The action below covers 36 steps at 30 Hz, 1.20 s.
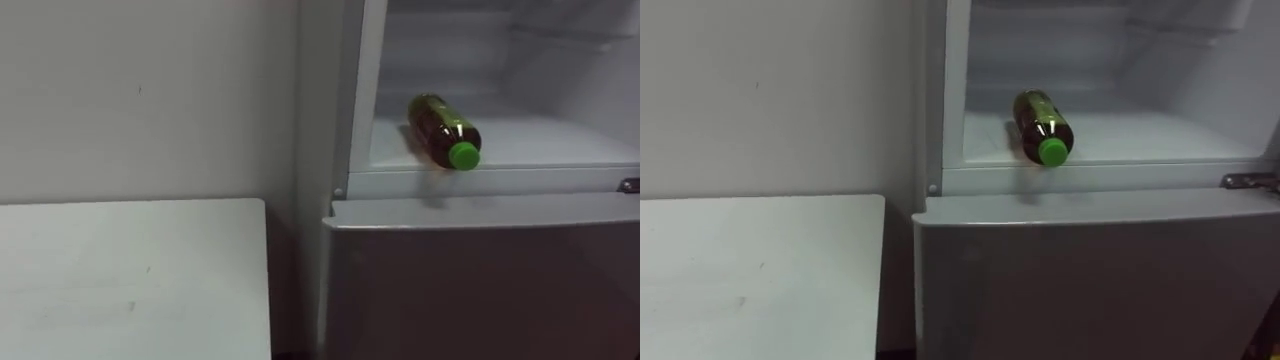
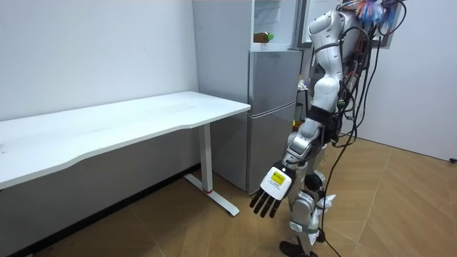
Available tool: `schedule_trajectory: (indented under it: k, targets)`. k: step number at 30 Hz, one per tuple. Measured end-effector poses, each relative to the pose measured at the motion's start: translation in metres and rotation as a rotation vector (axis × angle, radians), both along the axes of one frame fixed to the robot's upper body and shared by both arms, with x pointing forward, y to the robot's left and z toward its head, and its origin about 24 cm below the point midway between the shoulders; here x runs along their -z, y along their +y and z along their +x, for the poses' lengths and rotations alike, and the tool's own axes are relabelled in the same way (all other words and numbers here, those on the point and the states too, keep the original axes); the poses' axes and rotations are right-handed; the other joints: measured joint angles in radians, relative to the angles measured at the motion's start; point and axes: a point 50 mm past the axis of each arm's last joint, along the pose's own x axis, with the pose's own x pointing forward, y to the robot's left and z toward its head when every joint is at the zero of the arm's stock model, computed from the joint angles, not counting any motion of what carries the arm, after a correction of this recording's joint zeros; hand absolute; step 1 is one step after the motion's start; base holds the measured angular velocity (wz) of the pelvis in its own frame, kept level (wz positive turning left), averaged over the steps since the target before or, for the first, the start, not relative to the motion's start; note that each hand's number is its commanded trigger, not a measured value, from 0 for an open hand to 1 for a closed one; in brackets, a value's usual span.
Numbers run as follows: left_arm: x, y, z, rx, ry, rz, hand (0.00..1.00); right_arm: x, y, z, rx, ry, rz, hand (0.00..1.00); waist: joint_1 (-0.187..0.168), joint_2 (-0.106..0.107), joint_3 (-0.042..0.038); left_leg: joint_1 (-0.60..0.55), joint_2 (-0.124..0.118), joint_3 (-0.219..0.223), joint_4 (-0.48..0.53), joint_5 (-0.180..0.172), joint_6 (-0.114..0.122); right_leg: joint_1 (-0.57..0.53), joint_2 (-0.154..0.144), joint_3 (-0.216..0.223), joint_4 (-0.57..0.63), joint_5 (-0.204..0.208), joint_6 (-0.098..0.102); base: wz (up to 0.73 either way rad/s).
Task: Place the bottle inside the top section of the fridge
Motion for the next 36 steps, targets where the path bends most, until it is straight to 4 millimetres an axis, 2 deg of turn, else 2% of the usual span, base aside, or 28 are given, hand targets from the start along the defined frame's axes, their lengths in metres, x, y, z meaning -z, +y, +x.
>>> schedule_trajectory:
  k: [3, 10, 15, 18, 23, 27, 36]
  targets:
    - [0.001, -0.001, 0.000, 0.004, 0.004, -0.003, 0.00, 0.000, 0.003, -0.003, -0.005, 0.004, -0.012, 0.00, 0.002, 0.004, 0.0008, -0.002, 0.001, 0.006, -0.001, 0.000, 0.000, -0.003, 0.000, 0.001, 0.001, 0.000, 0.000, -0.01]
    - [0.001, -0.001, 0.004, 0.039, -0.005, 0.003, 0.00, 0.004, 0.024, -0.012, -0.010, -0.071, -0.044, 0.00, 0.018, 0.010, 0.0018, -0.001, 0.003, 0.012, -0.001, -0.002, -0.003, -0.005, -0.001, 0.006, 0.002, 0.000, -0.002, -0.03]
    - [0.002, -0.003, 0.000, 0.055, 0.023, -0.004, 0.00, 0.005, 0.027, -0.011, -0.018, -0.070, -0.052, 0.00, 0.023, 0.015, 0.0022, 0.003, 0.002, 0.015, -0.001, -0.002, -0.003, -0.004, -0.002, 0.011, 0.005, 0.000, -0.002, -0.03]
    - [0.004, -0.007, -0.004, 0.063, 0.046, -0.016, 0.00, 0.002, 0.033, -0.010, -0.032, -0.086, -0.071, 0.00, 0.025, 0.025, 0.0026, 0.003, 0.002, 0.019, -0.001, -0.002, -0.003, -0.009, 0.001, 0.026, 0.010, -0.001, -0.001, -0.08]
    - [0.009, -0.018, 0.000, 0.078, 0.041, -0.044, 0.00, 0.003, 0.047, -0.003, -0.075, -0.080, -0.158, 0.00, 0.029, 0.057, 0.0039, 0.004, 0.002, 0.023, 0.004, -0.002, -0.003, -0.018, 0.001, 0.038, 0.023, 0.000, -0.003, -0.09]
    - [0.010, -0.022, 0.007, 0.117, 0.022, -0.051, 0.00, 0.005, 0.062, -0.001, -0.140, -0.112, -0.176, 0.00, 0.029, 0.065, 0.0070, 0.001, 0.007, 0.025, 0.012, -0.008, -0.007, -0.022, 0.007, 0.045, 0.027, -0.001, -0.006, -0.10]
    - [0.014, -0.029, 0.011, 0.159, 0.018, -0.066, 0.00, 0.011, 0.087, 0.006, -0.203, -0.182, -0.200, 0.00, 0.031, 0.077, 0.0044, -0.002, 0.011, 0.045, 0.015, -0.008, -0.008, -0.039, 0.010, 0.057, 0.041, 0.003, -0.014, -0.09]
